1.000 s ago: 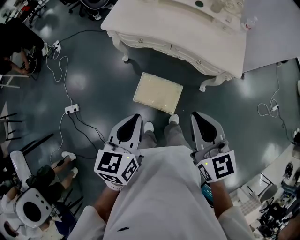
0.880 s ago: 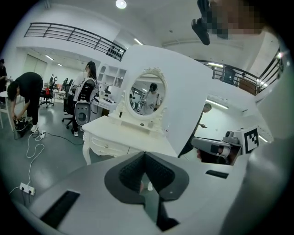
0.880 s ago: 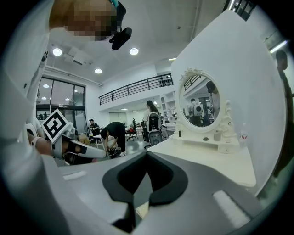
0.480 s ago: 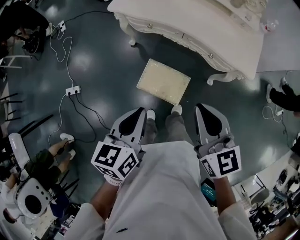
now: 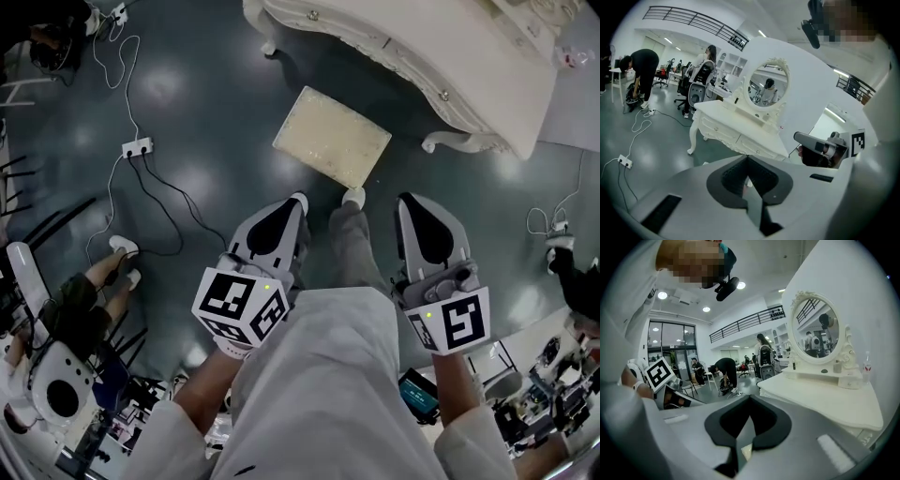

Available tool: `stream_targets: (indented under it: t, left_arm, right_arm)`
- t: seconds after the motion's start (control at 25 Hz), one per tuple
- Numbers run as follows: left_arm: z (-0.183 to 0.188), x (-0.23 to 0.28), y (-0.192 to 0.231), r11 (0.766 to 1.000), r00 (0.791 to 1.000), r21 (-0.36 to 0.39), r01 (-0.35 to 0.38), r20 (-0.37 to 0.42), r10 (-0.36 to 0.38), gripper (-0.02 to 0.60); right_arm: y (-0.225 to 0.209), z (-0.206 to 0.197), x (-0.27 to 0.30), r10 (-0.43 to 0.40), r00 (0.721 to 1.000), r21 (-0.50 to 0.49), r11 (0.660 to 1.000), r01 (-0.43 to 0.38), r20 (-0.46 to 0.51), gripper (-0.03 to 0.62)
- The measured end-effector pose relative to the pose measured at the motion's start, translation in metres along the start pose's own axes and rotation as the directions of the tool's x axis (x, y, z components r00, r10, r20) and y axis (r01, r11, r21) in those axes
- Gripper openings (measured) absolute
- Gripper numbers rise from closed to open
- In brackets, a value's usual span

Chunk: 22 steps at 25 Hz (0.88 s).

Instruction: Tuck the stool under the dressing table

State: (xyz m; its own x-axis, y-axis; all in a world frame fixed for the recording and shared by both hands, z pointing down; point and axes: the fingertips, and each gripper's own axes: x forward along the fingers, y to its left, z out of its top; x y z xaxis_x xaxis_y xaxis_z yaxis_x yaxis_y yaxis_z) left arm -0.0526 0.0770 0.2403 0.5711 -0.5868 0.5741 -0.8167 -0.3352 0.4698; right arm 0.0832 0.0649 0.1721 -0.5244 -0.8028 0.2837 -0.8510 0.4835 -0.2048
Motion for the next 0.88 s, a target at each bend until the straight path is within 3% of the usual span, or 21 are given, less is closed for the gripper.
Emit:
stream_targets:
  t: [0.28,0.88]
  left_arm:
    - [-0.036,0.026,0.042,0.993,0.996,-0.076,-0.091,-0.031,0.089,0.011]
    - [-0.113,0.084,0.096,0.957,0.98,-0.218,-0.191,-0.091,0.175,0.011]
  right_arm:
    - [-0.002,-0.03,0.018,0.061,0.998,-0.005,0.998,-0.061,-0.022,0.011]
    - [-0.025,-0.113,0.07,0.169,0.977,0.003,0.985,-0.17,-0.13,0.011]
